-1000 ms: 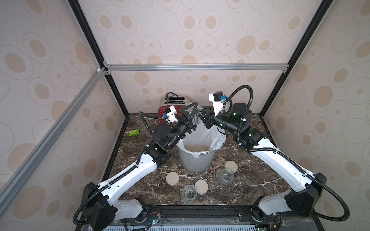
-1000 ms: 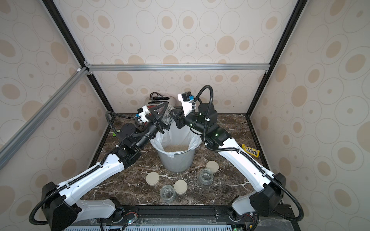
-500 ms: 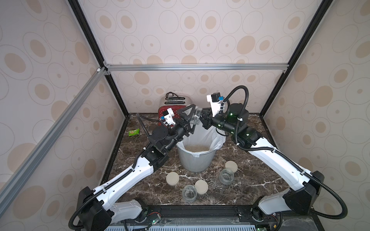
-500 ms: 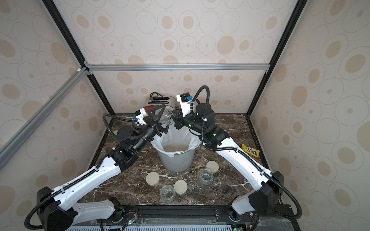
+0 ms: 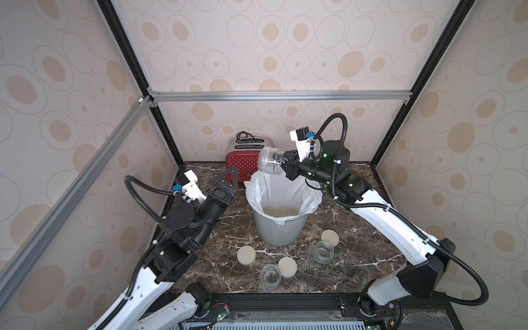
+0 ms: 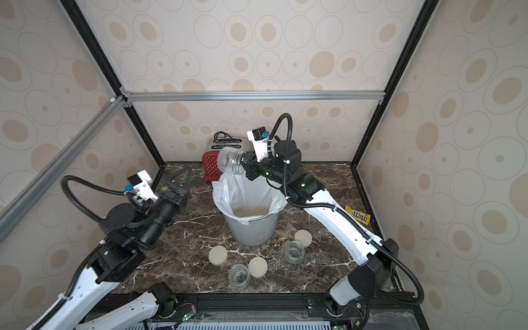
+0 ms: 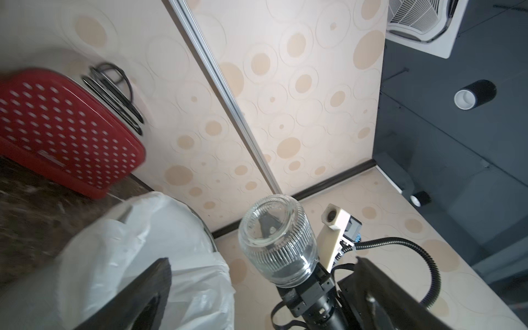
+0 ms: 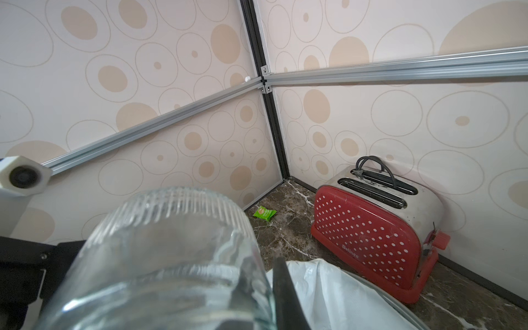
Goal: Empty moldy rice from jars
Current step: Place the jar at the center of the board.
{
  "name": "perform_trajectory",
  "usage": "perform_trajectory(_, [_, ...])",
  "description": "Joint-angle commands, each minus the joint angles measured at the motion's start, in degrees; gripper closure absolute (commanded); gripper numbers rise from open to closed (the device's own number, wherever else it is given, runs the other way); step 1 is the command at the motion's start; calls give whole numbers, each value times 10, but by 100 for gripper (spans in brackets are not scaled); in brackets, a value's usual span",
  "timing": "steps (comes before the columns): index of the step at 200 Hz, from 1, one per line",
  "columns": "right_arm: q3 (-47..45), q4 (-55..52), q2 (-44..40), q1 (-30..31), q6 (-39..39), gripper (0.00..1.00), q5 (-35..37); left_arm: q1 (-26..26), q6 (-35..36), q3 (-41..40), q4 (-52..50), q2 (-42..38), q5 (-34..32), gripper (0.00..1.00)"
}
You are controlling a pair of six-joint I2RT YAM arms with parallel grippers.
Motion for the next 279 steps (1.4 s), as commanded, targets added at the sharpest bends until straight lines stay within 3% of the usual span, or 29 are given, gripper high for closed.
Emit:
perform_trajectory(1, [85,-68,28,44,-49,100,-8,6,123,-21,-106,-69,-143,1])
perform_trajectory(50, [333,-310,178,160,-166,100,83,5,229,-17,-214,-170,-250,1])
perform_trajectory(105, [511,-419,316,236,-209,100,166,5,290,1,-276,-238,-297,1])
perform_trajectory(174, [520,-453,380,303,-257,100,330,5,294,-5,-324,-291,-313,1])
perform_trajectory(279, [507,-448,475,343,-297,100,494,5,273,-17,-347,-303,-310,1])
